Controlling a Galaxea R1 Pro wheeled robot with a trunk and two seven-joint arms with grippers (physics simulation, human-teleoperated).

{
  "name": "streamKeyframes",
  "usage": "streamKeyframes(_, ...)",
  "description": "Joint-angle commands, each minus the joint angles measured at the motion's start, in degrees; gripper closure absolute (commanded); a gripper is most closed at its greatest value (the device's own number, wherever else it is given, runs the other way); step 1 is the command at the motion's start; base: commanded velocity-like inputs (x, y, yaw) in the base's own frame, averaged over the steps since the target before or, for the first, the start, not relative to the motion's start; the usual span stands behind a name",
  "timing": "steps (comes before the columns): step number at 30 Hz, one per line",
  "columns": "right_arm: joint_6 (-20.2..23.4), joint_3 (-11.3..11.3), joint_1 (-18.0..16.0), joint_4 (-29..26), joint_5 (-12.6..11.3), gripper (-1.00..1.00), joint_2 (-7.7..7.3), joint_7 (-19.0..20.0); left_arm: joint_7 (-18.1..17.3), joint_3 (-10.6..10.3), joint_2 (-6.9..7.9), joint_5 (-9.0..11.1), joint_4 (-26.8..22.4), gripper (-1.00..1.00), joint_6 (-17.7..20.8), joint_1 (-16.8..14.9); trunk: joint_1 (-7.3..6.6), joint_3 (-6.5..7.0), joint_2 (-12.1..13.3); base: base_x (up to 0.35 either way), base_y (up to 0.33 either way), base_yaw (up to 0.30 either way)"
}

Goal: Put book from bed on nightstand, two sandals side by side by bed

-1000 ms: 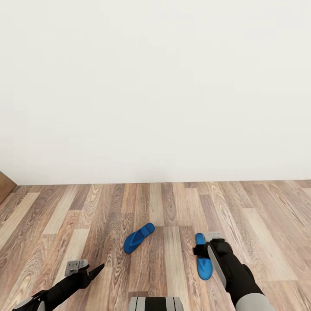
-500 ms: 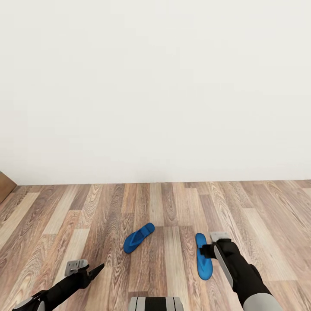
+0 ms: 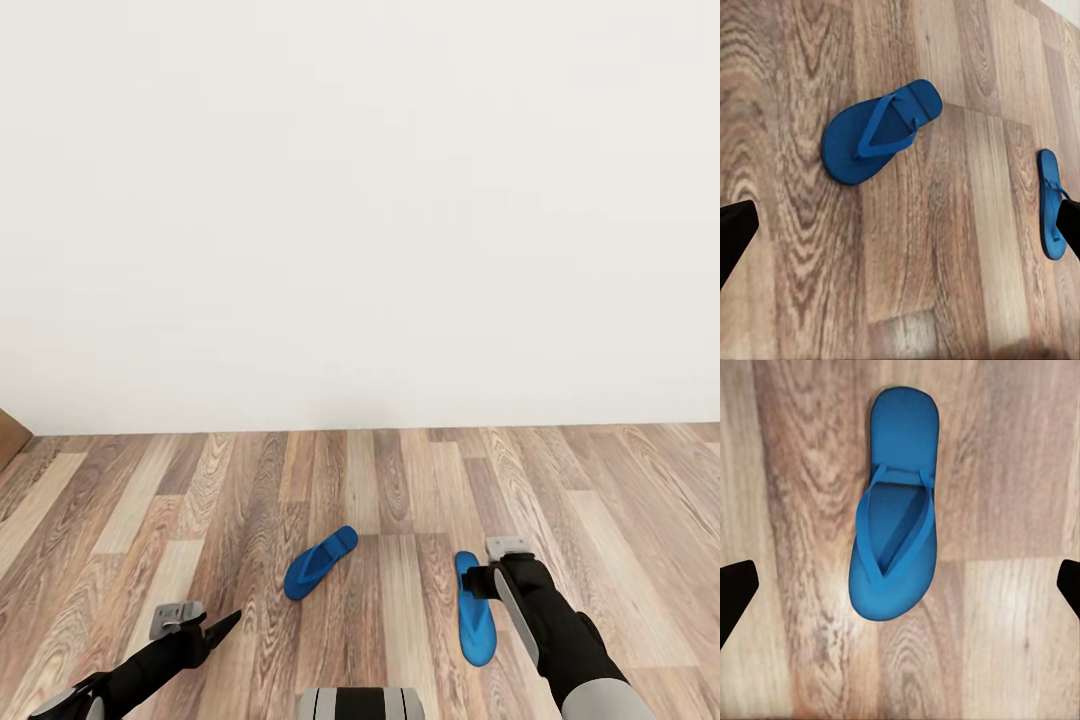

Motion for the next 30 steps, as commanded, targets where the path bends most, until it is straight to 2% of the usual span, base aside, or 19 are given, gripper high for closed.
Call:
streamKeyframes(1, 0.28, 0.14, -0.02, -0.06, -0.02, -1.00, -0.02, -0.21, -0.20, 0.06, 0.00, 0.44, 0.00, -1.00, 0.55, -0.02, -0.01, -0.04, -0.02, 0.033, 0.000, 0.000)
streamKeyframes(25, 0.28, 0.49, -0.02, 0.21, 0.30, -1.00, 0.40, -0.38, -0.17, 0.06, -0.04, 0.44, 0.00, -1.00, 0.55, -0.02, -0.01, -0.04, -0.02, 0.003, 0.000, 0.000)
streamKeyframes(30, 0.28, 0.49, -0.02, 0.21, 0.13, -1.00, 0.40, -0.39, -0.17, 0.06, -0.07, 0.44, 0.00, -1.00, 0.55, -0.02, 0.12, -1.15, -0.08, 0.000, 0.000, 0.000)
